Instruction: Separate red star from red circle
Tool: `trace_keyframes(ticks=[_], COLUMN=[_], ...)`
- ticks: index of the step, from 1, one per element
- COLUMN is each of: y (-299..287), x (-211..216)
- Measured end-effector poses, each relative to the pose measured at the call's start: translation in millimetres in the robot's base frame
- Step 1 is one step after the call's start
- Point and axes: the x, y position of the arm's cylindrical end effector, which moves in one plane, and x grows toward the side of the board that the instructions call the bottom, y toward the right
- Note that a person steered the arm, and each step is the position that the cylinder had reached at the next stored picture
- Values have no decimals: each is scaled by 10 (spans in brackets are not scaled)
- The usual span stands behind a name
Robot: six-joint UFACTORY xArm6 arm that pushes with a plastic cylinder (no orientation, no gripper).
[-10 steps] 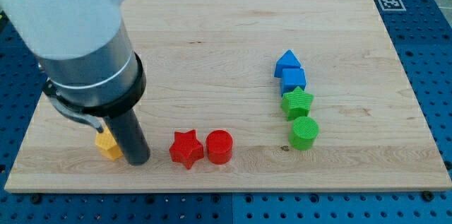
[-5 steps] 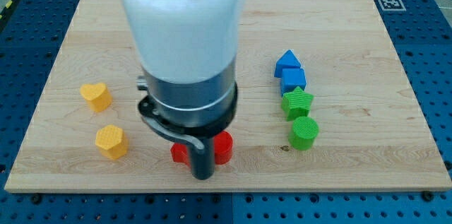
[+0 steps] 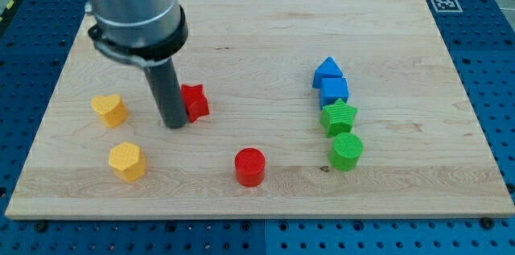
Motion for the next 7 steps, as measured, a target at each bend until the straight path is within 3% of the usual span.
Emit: trace_keyframes(ticks=[1, 3, 7], y=[248, 636, 685], x=[-6, 444, -270])
